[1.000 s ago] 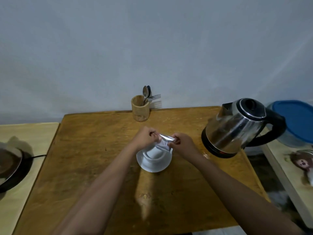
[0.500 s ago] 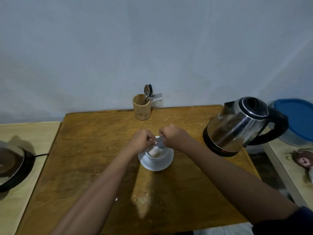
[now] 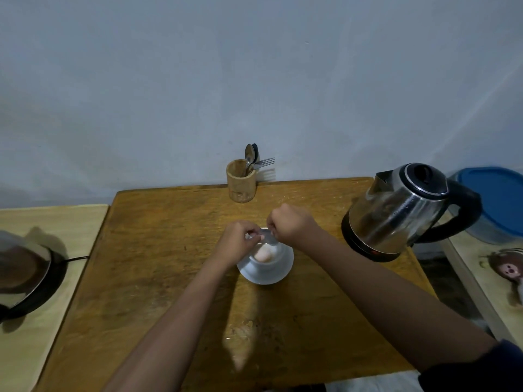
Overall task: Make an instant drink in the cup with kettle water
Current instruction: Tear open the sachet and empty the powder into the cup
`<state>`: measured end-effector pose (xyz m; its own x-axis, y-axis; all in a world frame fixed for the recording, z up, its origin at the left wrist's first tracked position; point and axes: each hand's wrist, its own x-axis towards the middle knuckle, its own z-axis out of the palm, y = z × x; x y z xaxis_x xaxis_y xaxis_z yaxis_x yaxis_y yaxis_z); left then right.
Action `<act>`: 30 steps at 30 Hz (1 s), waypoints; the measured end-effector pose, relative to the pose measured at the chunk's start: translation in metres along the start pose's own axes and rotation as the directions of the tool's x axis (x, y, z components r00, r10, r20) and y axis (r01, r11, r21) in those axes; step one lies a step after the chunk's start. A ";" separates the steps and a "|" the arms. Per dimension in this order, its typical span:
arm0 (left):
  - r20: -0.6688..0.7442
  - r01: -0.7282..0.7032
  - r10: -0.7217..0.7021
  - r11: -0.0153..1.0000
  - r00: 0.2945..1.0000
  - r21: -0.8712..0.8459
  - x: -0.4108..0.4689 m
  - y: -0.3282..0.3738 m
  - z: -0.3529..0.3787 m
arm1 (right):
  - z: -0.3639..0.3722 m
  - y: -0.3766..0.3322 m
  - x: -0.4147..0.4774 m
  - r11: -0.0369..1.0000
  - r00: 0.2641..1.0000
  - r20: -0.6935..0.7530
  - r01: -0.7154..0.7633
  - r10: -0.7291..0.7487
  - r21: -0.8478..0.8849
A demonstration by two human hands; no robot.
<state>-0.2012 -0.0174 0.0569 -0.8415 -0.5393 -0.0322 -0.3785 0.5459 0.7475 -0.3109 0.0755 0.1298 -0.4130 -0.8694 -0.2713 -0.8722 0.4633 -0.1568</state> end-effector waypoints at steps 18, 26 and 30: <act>0.004 0.121 -0.121 0.989 0.993 -0.085 -0.003 0.003 -0.001 | 0.019 0.009 -0.006 0.965 0.992 0.074 -0.119 0.104 0.233; 0.004 0.083 -0.083 0.992 0.997 -0.097 -0.004 0.007 -0.002 | 0.013 0.010 -0.007 0.962 0.988 -0.023 -0.143 0.152 0.231; -0.025 0.051 -0.055 0.988 0.998 -0.144 -0.007 0.008 -0.005 | 0.012 0.012 -0.007 0.954 0.991 0.000 -0.128 0.133 0.272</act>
<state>-0.1961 -0.0123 0.0658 -0.8097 -0.5842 -0.0567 -0.3612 0.4199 0.8326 -0.3153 0.0888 0.1181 -0.5255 -0.7999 -0.2899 -0.7074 0.6001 -0.3734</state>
